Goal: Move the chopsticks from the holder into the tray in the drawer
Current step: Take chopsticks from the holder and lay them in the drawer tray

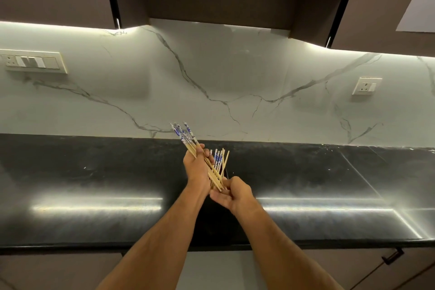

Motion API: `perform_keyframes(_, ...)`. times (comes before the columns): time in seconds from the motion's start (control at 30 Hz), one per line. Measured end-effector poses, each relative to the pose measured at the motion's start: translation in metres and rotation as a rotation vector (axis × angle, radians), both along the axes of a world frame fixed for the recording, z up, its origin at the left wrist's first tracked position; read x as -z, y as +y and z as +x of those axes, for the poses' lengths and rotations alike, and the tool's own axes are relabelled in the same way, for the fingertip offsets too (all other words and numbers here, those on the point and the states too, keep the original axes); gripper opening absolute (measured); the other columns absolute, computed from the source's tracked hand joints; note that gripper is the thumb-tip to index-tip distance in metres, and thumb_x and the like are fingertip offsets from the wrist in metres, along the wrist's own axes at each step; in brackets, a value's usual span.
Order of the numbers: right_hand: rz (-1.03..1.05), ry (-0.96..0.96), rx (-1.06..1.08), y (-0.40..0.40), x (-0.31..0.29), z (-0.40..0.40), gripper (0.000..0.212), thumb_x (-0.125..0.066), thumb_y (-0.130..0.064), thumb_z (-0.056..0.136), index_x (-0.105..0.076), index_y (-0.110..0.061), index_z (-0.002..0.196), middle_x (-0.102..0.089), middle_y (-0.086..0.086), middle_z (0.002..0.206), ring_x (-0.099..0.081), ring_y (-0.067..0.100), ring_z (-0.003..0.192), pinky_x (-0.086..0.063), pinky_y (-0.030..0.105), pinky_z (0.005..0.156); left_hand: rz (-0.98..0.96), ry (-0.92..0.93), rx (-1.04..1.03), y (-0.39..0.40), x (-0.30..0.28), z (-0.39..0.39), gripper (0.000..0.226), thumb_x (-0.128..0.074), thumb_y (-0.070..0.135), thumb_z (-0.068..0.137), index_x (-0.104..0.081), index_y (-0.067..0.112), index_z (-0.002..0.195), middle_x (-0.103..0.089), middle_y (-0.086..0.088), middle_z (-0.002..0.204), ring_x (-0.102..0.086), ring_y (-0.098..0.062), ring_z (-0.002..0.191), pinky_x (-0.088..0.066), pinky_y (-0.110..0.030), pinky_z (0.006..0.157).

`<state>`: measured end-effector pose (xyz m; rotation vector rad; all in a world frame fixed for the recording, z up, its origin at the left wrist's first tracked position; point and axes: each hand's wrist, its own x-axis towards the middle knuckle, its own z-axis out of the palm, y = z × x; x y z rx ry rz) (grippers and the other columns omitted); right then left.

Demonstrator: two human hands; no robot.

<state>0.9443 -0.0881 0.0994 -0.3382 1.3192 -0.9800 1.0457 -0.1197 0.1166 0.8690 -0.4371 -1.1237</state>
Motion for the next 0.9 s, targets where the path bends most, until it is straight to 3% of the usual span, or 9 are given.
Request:
perform_keyframes(0.07,-0.019,0.136,-0.149,-0.002,0.001,-0.009,0.022,-0.063,-0.022,0.096,-0.067,-0.001,0.104,-0.073,0.021,0.097,-0.074,0.035,0.084,-0.064,0.049,0.07,-0.019,-0.148,0.081,0.003,0.001,0.008,0.02,-0.044,0.016,0.106,-0.06,0.004,0.104,-0.056,-0.002,0.066,-0.053,-0.015,0.054,-0.05,-0.031,0.055)
perform_keyframes(0.17,-0.284,0.362,-0.101,-0.015,-0.009,-0.021,0.03,-0.062,-0.037,0.097,-0.066,-0.008,0.105,-0.068,0.008,0.092,-0.065,0.019,0.078,-0.06,0.033,0.069,-0.024,-0.363,0.306,0.014,0.007,0.017,0.023,-0.043,0.016,0.106,-0.06,0.001,0.109,-0.058,-0.006,0.072,-0.057,-0.017,0.059,-0.053,-0.033,0.062)
perform_keyframes(0.23,-0.519,0.325,-0.117,-0.024,-0.028,-0.021,0.036,-0.062,-0.03,0.099,-0.056,-0.011,0.129,-0.071,0.007,0.101,-0.07,0.017,0.085,-0.061,0.032,0.081,-0.035,-0.449,0.465,0.023,0.018,0.018,0.024,-0.043,0.018,0.107,-0.06,0.002,0.11,-0.059,-0.008,0.075,-0.058,-0.019,0.062,-0.054,-0.035,0.065)
perform_keyframes(0.3,-0.686,0.331,-0.218,-0.032,-0.045,-0.017,0.059,-0.064,-0.021,0.098,-0.036,-0.018,0.149,-0.071,0.012,0.11,-0.074,0.02,0.093,-0.061,0.036,0.086,-0.046,-0.45,0.578,0.03,0.028,0.017,0.024,-0.042,0.019,0.107,-0.06,0.002,0.109,-0.06,-0.009,0.076,-0.058,-0.02,0.063,-0.052,-0.036,0.066)
perform_keyframes(0.43,-0.931,0.562,-0.41,-0.039,-0.055,-0.016,0.08,-0.066,0.007,0.09,-0.029,-0.029,0.152,-0.07,0.018,0.105,-0.075,0.026,0.088,-0.063,0.037,0.079,-0.032,-0.371,0.71,0.036,0.039,0.013,0.025,-0.044,0.02,0.107,-0.059,0.0,0.11,-0.058,-0.008,0.075,-0.058,-0.02,0.065,-0.053,-0.035,0.067)
perform_keyframes(0.7,-0.991,0.652,-0.624,-0.035,-0.054,-0.035,0.073,-0.07,0.011,0.085,-0.044,-0.013,0.149,-0.062,0.012,0.132,-0.073,0.02,0.1,-0.061,0.031,0.083,-0.032,-0.41,0.876,0.04,0.046,0.028,0.023,-0.048,0.022,0.105,-0.06,0.004,0.111,-0.057,-0.007,0.078,-0.059,-0.021,0.069,-0.054,-0.036,0.071)
perform_keyframes(0.9,-0.963,0.679,-0.508,-0.032,-0.051,-0.04,0.055,-0.074,0.008,0.083,-0.057,-0.003,0.134,-0.07,0.014,0.119,-0.076,0.022,0.091,-0.063,0.039,0.082,-0.047,-0.47,0.902,0.039,0.047,0.025,0.027,-0.047,0.023,0.105,-0.061,0.003,0.117,-0.06,-0.007,0.084,-0.062,-0.024,0.076,-0.052,-0.04,0.077)
